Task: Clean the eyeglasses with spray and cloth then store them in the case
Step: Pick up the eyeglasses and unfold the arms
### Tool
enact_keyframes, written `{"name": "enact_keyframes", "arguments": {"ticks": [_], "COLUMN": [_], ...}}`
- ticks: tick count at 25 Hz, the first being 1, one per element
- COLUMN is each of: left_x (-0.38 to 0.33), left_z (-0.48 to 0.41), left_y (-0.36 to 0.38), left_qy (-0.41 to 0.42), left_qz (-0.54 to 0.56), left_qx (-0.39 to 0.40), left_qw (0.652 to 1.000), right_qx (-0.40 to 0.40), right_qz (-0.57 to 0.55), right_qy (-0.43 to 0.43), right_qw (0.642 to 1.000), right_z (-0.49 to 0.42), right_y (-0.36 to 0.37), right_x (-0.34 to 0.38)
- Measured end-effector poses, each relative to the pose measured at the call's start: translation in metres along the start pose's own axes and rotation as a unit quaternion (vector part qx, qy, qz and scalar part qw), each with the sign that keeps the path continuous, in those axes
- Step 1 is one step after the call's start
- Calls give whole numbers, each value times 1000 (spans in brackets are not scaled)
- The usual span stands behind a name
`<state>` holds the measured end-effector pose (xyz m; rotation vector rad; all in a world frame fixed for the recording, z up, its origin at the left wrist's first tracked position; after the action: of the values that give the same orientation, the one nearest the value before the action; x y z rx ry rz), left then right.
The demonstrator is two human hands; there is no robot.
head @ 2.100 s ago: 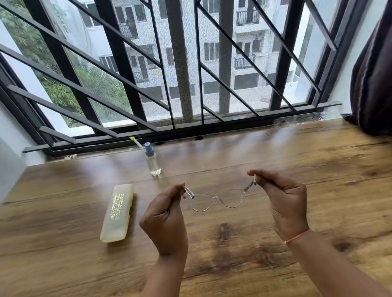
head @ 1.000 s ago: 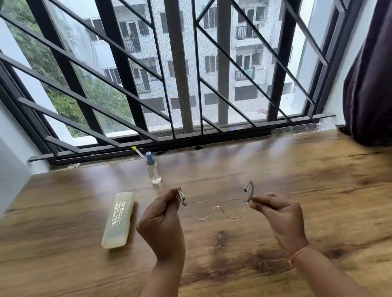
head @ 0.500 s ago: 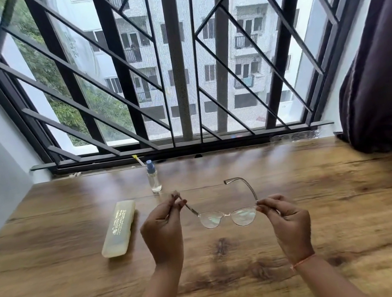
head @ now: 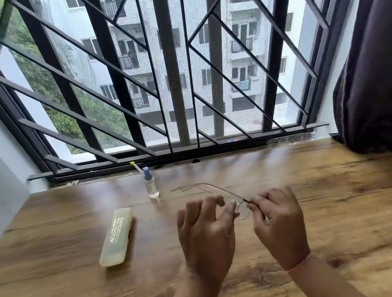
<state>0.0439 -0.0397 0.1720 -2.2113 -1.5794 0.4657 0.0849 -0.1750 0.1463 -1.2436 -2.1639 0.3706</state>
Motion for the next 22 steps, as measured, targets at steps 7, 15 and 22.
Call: {"name": "enact_keyframes", "arguments": {"ticks": [7,15,22], "left_x": [-13,-15,27], "left_z": [-8,-11,-13], "left_y": [26,26,9], "left_qy": [58,71,-62], "left_qz": [0,23,172], "left_qx": [35,22,-83], "left_qw": [998,997,980], "right_qx": [13,12,-9], "right_qz": [5,1,-84], "right_qy": [-15,-48,-84], "right_qw": [1000,999,993], "right_z": [3,6,-14], "right_y": [-2,-8,-33], "right_x": [3,11,28]}}
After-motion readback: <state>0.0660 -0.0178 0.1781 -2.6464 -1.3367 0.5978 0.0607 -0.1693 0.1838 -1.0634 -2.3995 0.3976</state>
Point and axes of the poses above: each hand's wrist, its own z-axis away from the middle knuckle, its own y-axis out of the palm, x = y × z, the point moved 10 cm from there along -z, towards the middle knuckle, and after that the axes turned 5 degrees about y, right-handed, at the moved point
